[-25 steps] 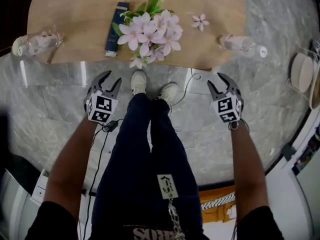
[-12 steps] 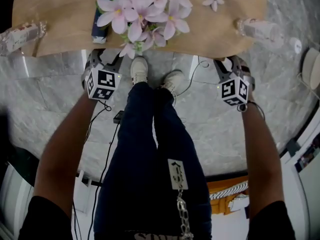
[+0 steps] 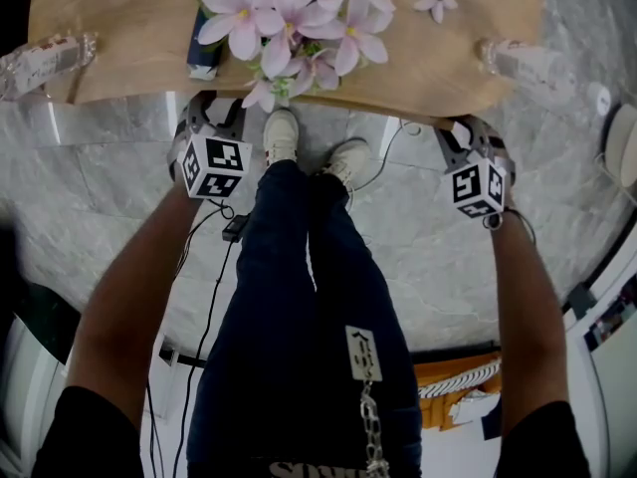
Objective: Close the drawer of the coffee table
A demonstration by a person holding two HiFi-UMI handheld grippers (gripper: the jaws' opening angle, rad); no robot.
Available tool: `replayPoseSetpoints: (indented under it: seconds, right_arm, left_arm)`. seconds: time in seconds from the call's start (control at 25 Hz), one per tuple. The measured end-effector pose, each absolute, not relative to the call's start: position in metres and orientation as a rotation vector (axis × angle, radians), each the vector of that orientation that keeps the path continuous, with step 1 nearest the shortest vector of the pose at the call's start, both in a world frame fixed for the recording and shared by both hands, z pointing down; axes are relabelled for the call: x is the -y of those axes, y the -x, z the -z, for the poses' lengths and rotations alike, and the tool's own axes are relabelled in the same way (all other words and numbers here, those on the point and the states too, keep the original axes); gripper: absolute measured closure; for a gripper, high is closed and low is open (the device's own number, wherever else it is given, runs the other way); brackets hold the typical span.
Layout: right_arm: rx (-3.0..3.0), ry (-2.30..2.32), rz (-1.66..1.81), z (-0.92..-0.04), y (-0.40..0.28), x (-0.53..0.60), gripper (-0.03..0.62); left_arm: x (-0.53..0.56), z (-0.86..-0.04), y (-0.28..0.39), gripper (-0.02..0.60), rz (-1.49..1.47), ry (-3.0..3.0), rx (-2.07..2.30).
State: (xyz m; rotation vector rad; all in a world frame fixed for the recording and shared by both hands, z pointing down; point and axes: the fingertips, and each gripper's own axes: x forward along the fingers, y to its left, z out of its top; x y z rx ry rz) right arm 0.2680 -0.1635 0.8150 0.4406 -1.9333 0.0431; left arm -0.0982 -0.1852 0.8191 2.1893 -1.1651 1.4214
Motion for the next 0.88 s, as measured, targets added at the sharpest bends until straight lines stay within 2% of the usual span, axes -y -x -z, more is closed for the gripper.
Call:
replayPoseSetpoints:
  seconds: [0.16,0.24,0.88]
  right_arm:
    - [1.957,-0.384,-0.047,-0.815,-0.265,0.148,0.484]
    - [1.964,-0.374,-0.053,-0.816,-0.262,0.147,0.485]
    - [1.948,-0.428,-0.183,-0.816,-0.265,0.101,0.477]
  left_arm:
    - [0.176,-0.818,0.103,0.43,-1.446,-2.203,1.117]
    - [0.181,-0.818,0.104,0.399,-1.491,-2.248,1.078]
    - [0.123,-0.819,0.098,0.422,-1.545,-2.206,0.985]
